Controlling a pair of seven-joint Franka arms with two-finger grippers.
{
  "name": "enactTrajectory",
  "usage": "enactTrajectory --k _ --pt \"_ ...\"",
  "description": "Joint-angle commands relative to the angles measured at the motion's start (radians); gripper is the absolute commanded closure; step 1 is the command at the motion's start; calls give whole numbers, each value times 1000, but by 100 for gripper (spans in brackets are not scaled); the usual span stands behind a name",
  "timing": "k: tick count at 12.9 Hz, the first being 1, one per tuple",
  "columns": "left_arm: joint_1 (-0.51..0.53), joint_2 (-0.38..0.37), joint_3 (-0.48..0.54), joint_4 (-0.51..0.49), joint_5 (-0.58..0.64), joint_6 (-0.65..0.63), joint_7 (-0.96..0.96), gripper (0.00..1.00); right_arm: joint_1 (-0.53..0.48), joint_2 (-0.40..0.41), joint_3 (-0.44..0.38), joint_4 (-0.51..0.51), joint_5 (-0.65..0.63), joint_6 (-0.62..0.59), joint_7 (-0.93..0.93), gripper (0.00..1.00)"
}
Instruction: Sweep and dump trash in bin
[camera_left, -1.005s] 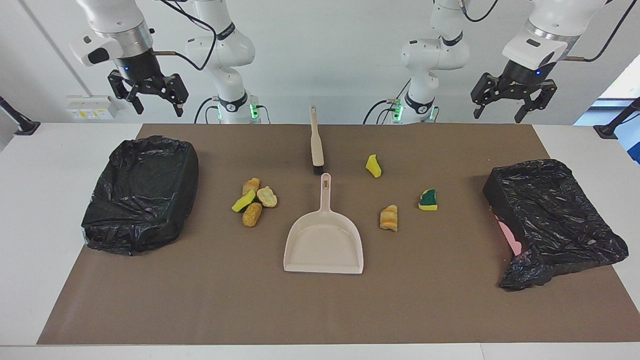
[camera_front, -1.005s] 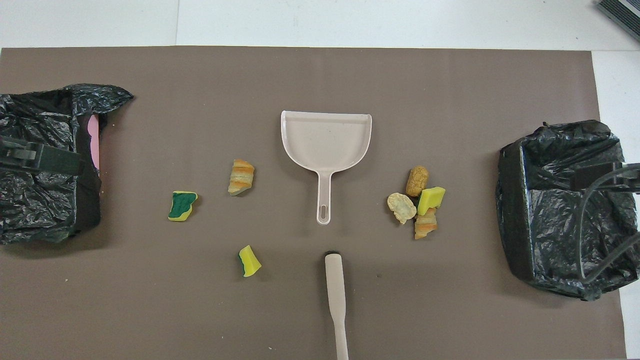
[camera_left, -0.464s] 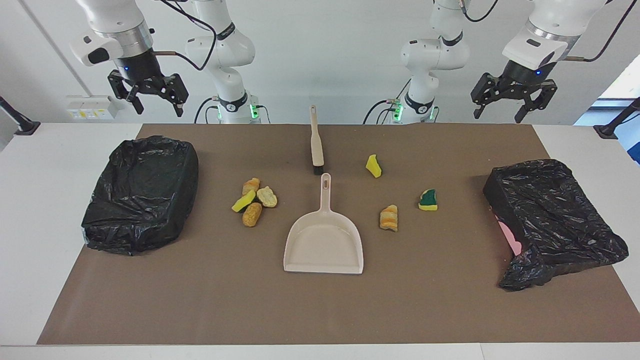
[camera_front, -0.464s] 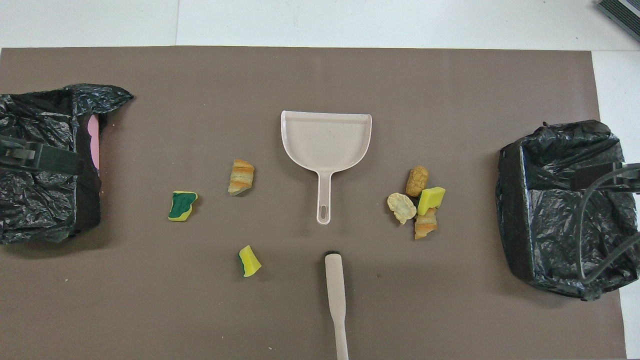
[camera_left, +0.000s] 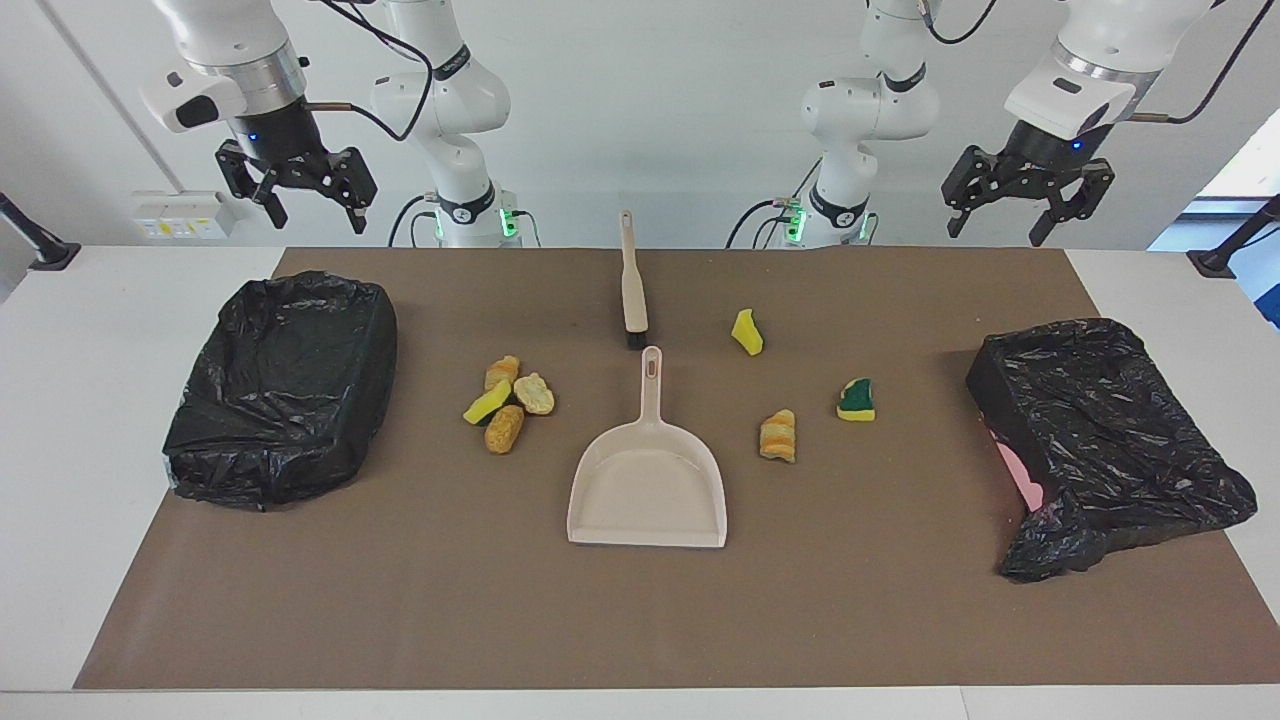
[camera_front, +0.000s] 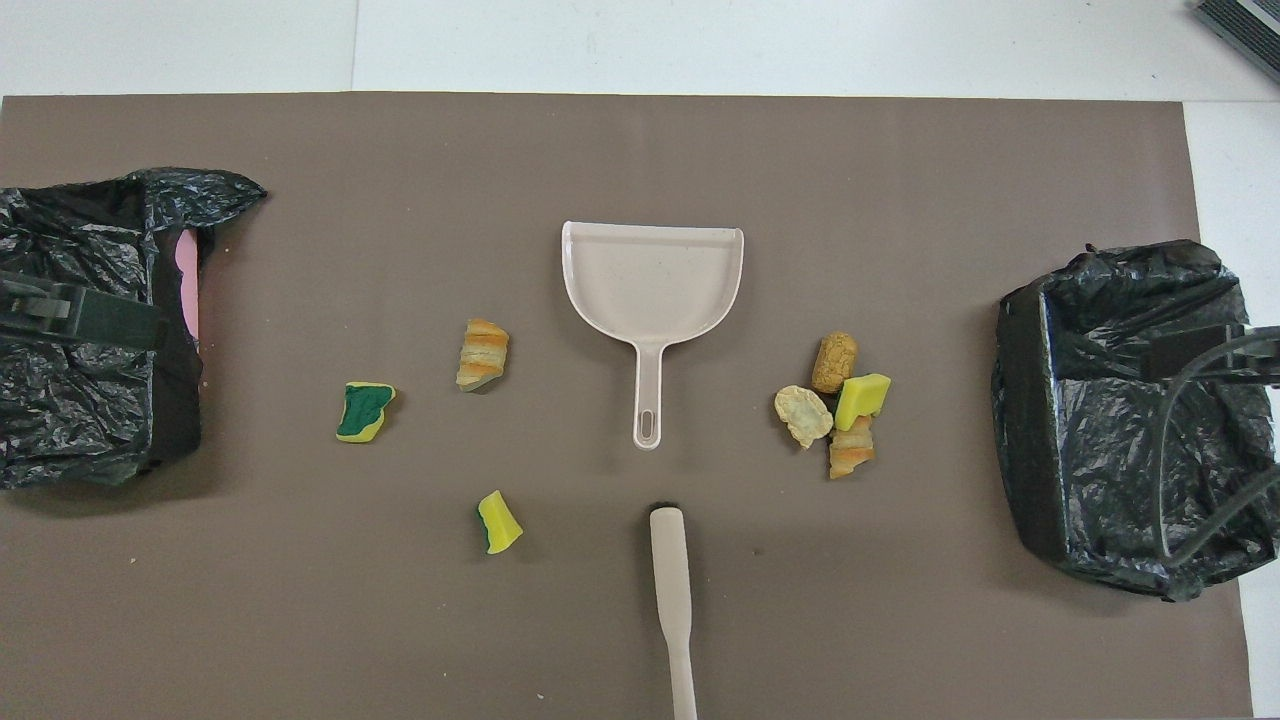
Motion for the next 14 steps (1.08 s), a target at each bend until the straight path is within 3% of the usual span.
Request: enactTrajectory --k 1,4,9,14 --pt "1 -11 0 -16 8 17 11 0 -11 -6 4 -5 6 7 -25 0" --pt "-18 -37 -3 -57 5 18 5 0 -12 -6 4 -5 6 5 -25 0" --pt "-203 -151 -3 -293 4 69 -33 0 -11 -6 4 -5 6 7 -25 0" --pt "-459 -186 -4 -600 2 355 -376 0 -11 -6 4 -5 6 7 -25 0"
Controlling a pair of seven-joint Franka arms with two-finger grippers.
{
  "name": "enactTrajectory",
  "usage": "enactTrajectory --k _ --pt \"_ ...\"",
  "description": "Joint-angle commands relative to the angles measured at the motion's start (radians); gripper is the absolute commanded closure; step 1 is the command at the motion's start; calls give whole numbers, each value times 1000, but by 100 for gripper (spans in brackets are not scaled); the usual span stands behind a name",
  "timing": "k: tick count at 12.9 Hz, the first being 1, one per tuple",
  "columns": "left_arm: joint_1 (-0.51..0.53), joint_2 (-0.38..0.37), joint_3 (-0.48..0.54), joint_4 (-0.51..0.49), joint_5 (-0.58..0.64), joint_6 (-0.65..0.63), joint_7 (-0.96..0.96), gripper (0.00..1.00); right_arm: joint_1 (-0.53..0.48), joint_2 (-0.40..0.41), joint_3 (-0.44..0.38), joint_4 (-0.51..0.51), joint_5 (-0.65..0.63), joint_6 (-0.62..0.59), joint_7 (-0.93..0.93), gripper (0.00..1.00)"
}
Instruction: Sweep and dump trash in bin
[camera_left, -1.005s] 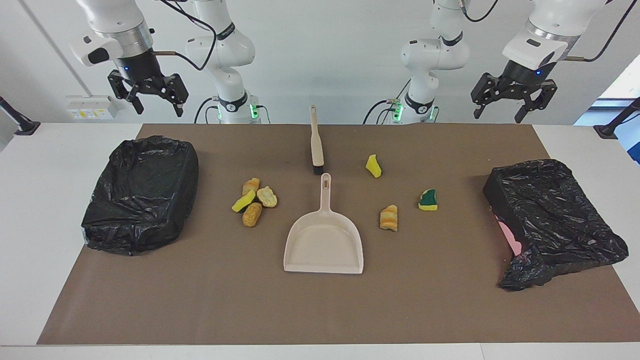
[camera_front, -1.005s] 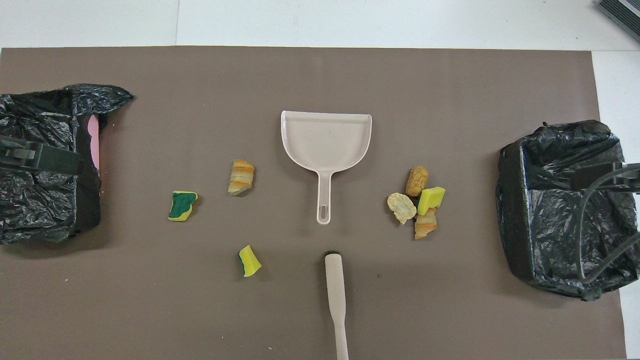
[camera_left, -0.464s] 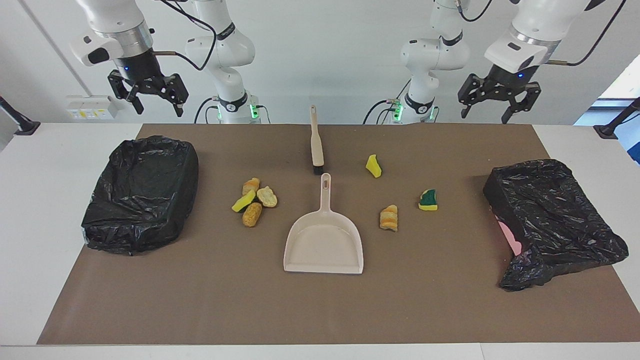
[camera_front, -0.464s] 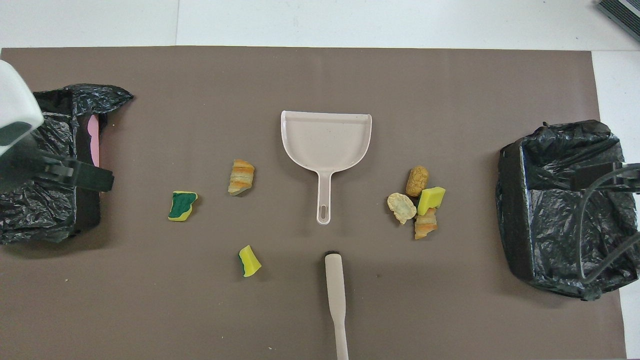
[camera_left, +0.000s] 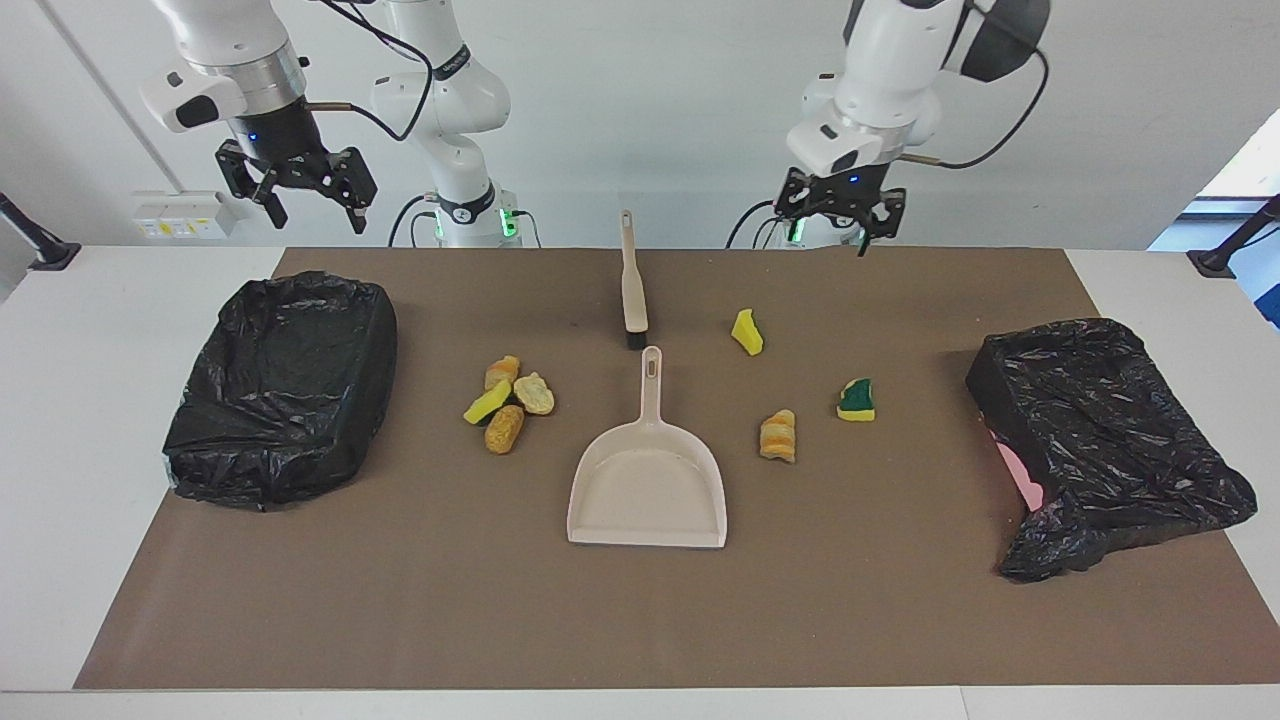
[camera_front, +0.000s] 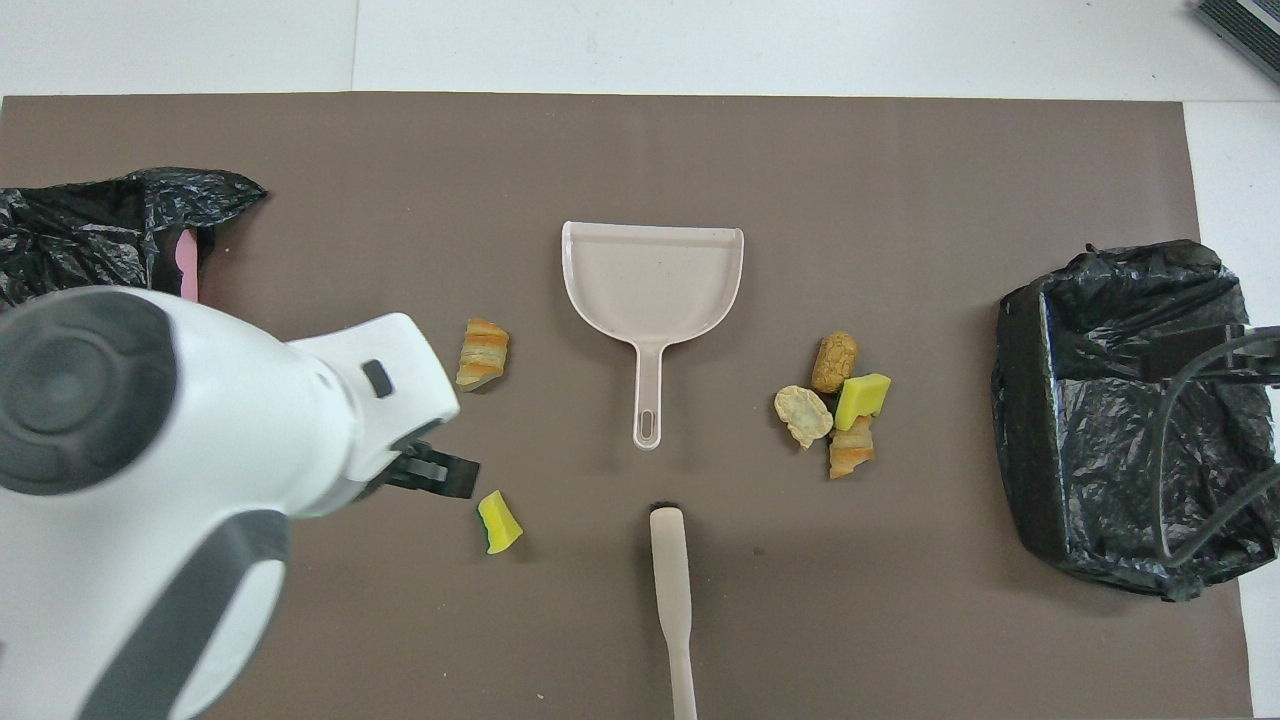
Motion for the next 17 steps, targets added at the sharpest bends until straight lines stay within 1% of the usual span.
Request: enactTrajectory --k 1,2,4,7,8,9,11,12,13,14,15,17 --pt "-124 -51 19 -173 4 135 -177 0 -11 -6 4 -5 6 7 -25 0" --pt "-169 -45 19 -199 3 159 -241 0 -11 -6 4 -5 6 7 -25 0" --pt "-258 -45 19 -274 -20 252 -349 0 -11 -6 4 -5 8 5 -25 0" --pt "-431 37 19 -358 -35 427 -551 0 -12 -6 4 -5 6 7 -25 0" --pt "-477 47 19 -380 -40 479 -603 0 -11 -6 4 -5 6 5 -25 0" --pt "-517 59 18 -394 -45 503 -640 0 -12 -6 4 -5 6 5 -25 0" --pt "-572 62 18 -426 -124 514 -656 0 -11 -6 4 -5 6 5 -25 0" --pt "-589 64 18 -447 -170 543 -655 0 -11 -6 4 -5 6 7 -25 0" --pt "-593 65 18 -454 -190 554 -659 0 -12 -6 4 -5 6 7 -25 0" --pt "-617 68 16 -457 -207 554 -671 0 -12 -6 4 -5 8 7 -25 0" --pt "-657 99 18 -467 -213 561 -699 0 -11 -6 4 -5 6 7 -25 0" --pt "-685 162 18 -464 -213 622 -749 0 -11 -6 4 -5 6 7 -25 0"
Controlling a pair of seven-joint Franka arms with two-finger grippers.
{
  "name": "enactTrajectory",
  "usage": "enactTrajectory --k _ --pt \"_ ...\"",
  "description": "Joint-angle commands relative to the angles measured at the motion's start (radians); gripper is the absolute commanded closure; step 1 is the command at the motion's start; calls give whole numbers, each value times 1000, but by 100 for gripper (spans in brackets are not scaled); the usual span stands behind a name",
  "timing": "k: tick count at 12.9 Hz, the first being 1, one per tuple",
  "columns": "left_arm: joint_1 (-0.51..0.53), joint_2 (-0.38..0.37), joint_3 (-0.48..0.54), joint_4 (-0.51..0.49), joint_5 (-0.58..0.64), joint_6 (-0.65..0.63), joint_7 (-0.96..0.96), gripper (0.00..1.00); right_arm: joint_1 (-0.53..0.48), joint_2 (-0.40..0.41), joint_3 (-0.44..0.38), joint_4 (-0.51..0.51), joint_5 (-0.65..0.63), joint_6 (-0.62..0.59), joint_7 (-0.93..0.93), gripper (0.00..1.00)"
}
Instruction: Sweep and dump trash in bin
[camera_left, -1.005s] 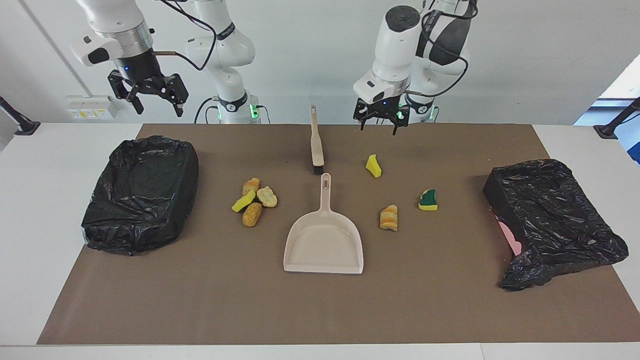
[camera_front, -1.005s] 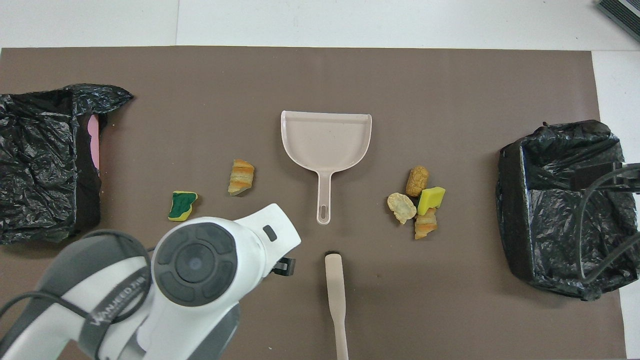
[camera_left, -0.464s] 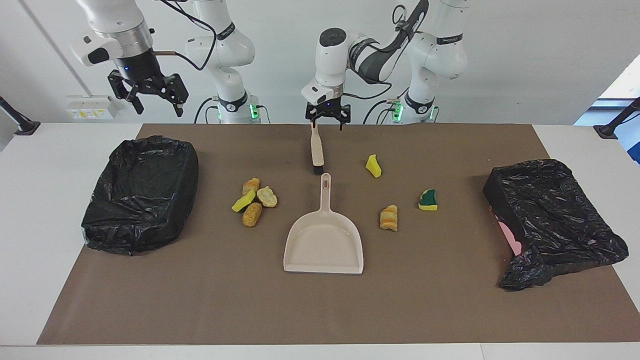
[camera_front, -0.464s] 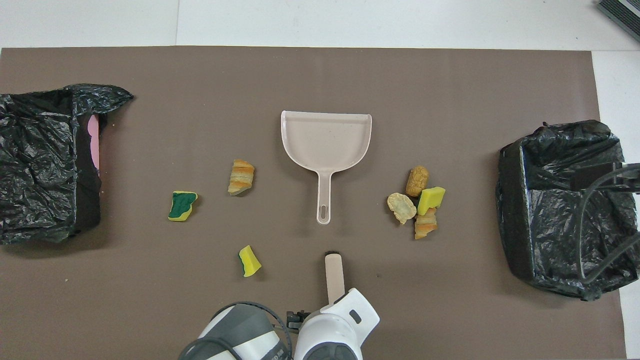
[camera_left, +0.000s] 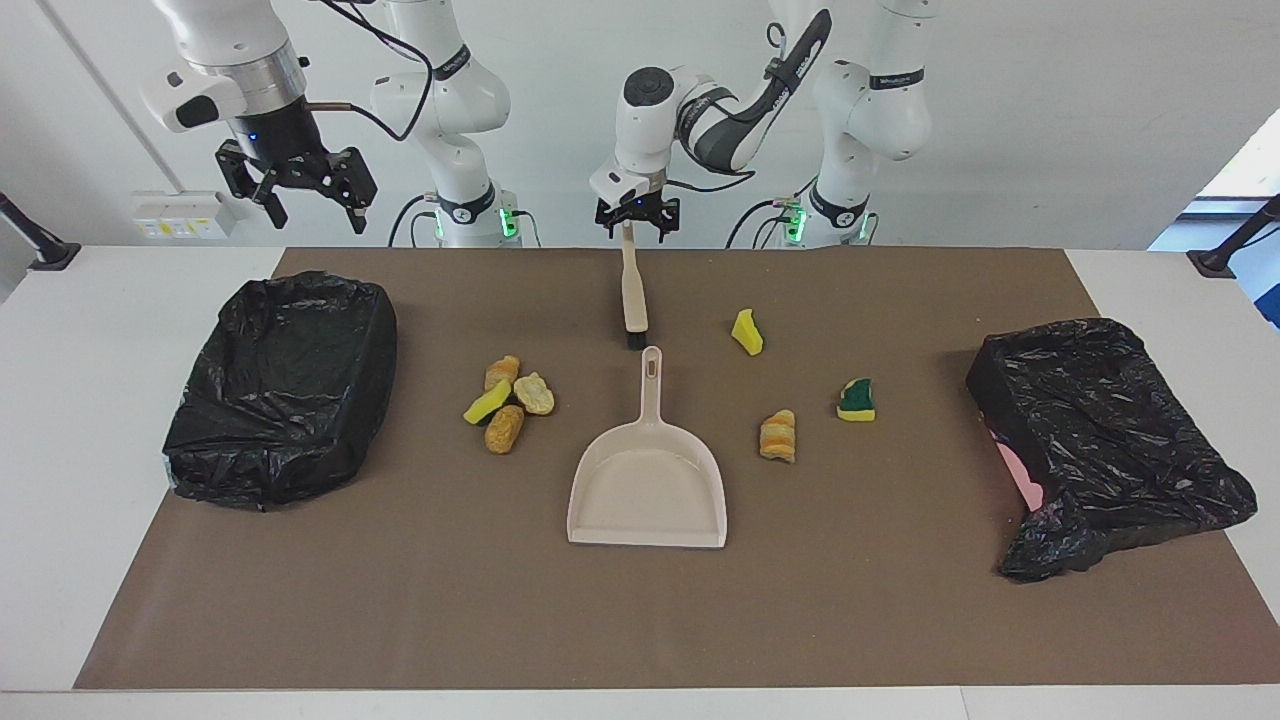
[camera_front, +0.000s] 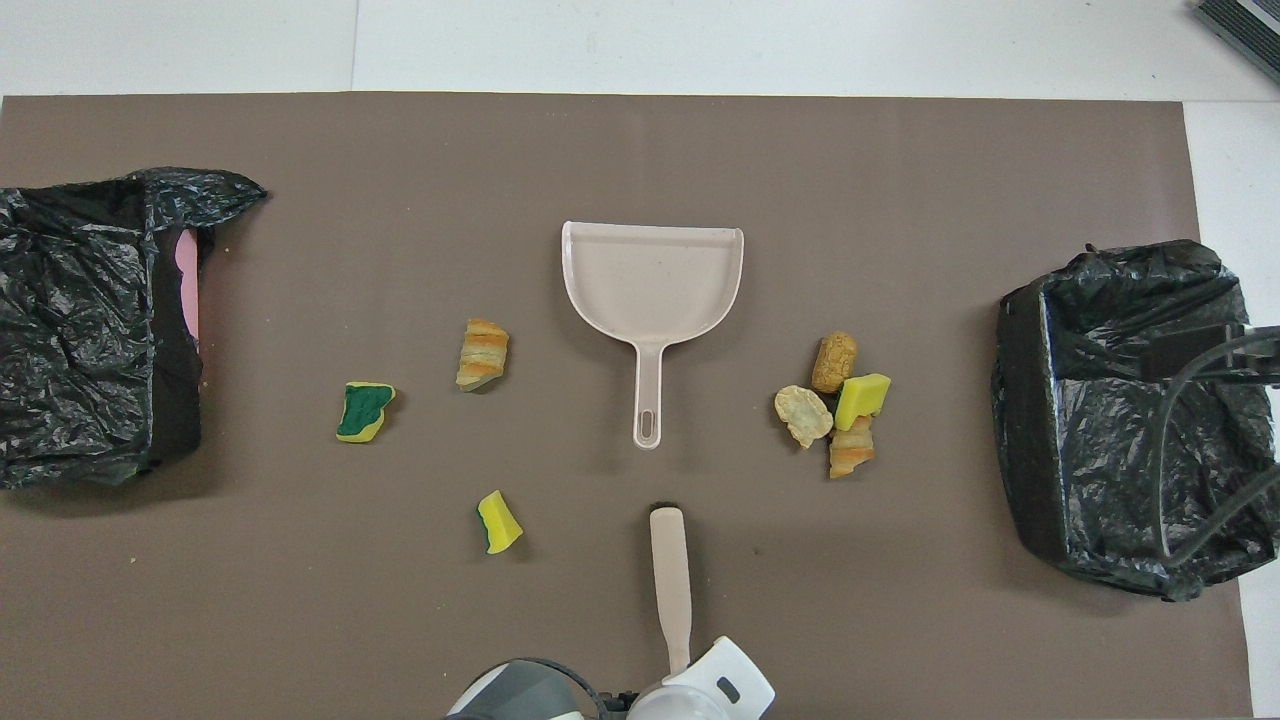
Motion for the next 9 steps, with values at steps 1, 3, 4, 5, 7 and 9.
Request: enactTrajectory --k 1,3,4,5,7,9 --pt "-51 55 20 -11 -16 85 -49 0 -11 -6 4 -5 6 7 -25 0" --pt "-50 52 22 -4 -16 77 -45 10 -14 -16 -9 -1 3 -19 -25 0" --pt "-45 43 23 0 -16 62 -43 10 -14 -23 -16 -1 6 -21 -27 0" --pt "-42 37 25 7 -16 33 -43 15 -12 -23 -15 -1 6 -19 -28 0" --pt "-38 34 26 27 -2 -22 -43 30 -11 -21 -10 -1 6 -18 -25 0" --pt "-34 20 29 33 3 -62 -44 67 -11 -36 -15 1 8 -39 -51 0"
